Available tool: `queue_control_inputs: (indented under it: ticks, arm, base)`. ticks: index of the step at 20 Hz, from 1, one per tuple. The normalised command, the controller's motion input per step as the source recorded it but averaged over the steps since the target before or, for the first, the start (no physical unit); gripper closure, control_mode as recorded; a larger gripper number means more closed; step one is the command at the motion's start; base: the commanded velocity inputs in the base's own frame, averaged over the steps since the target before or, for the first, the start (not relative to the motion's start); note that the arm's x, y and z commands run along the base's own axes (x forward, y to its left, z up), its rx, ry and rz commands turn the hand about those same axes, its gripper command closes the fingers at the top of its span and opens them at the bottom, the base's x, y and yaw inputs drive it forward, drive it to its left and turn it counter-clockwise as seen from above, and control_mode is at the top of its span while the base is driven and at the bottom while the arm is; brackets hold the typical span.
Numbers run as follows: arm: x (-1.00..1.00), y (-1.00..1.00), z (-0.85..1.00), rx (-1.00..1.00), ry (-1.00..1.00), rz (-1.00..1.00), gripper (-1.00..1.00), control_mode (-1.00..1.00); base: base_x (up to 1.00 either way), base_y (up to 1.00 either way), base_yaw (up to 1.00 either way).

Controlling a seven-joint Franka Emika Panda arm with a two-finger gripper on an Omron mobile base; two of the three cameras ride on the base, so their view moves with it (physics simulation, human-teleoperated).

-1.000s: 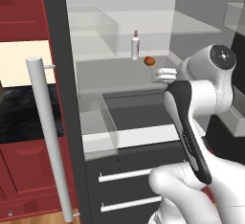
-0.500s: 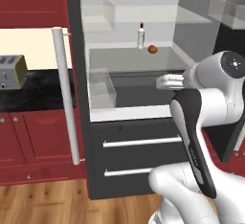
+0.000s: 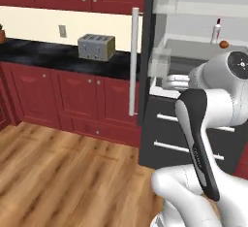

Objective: Pick the kiwi and mango from the fridge and place them on the plate next to the blender to make a fruit smoothie.

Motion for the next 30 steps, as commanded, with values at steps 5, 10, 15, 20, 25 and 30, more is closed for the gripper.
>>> queue_control_inputs:
  ticks: [5, 10, 15, 20, 25, 30]
  arm:
    - [0.0, 0.0, 0.0, 0.0, 0.0, 0.0, 1.0, 1.0]
    - [0.0, 0.0, 0.0, 0.0, 0.0, 0.0, 1.0, 1.0]
    - [0.0, 0.0, 0.0, 0.0, 0.0, 0.0, 1.0, 1.0]
    - [0.0, 0.0, 0.0, 0.0, 0.0, 0.0, 1.0, 1.0]
    - [0.0, 0.0, 0.0, 0.0, 0.0, 0.0, 1.0, 1.0]
    - [0.0, 0.0, 0.0, 0.0, 0.0, 0.0, 1.0, 1.0]
  base:
    - [-0.27, 0.02, 0.93]
    - [-0.08, 0.0, 1.0]
    - [-0.04, 0.0, 1.0]
    - [0.0, 0.0, 1.0]
    - [0.0, -0.02, 1.0]
    - [0.0, -0.02, 1.0]
